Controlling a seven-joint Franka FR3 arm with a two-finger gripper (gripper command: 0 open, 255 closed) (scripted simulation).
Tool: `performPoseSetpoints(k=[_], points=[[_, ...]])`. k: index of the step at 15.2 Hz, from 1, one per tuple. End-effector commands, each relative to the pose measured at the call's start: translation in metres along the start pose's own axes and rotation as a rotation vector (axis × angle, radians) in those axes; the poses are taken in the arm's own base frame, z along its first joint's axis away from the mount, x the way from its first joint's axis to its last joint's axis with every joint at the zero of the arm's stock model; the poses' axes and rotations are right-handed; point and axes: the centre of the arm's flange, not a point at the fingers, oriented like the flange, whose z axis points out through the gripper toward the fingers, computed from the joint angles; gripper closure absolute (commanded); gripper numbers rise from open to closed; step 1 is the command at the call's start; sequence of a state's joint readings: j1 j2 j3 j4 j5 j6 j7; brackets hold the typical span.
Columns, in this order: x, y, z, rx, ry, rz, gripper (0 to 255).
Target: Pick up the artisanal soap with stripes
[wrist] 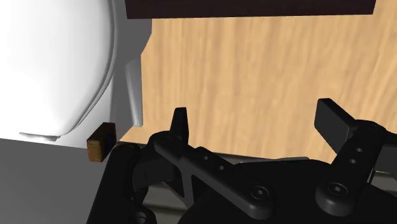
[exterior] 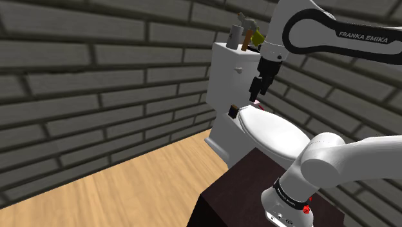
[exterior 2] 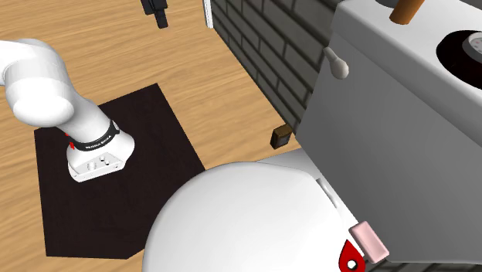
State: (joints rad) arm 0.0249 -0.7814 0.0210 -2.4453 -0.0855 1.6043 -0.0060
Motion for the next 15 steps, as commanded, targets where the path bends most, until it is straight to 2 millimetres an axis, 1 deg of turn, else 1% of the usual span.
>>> performPoseSetpoints(k=[1, 15], points=[[0.0, 0.0, 0.0, 0.0, 0.0, 0.0, 0], [0.08, 0.124, 0.113, 0.028, 0.027, 0.02, 0]])
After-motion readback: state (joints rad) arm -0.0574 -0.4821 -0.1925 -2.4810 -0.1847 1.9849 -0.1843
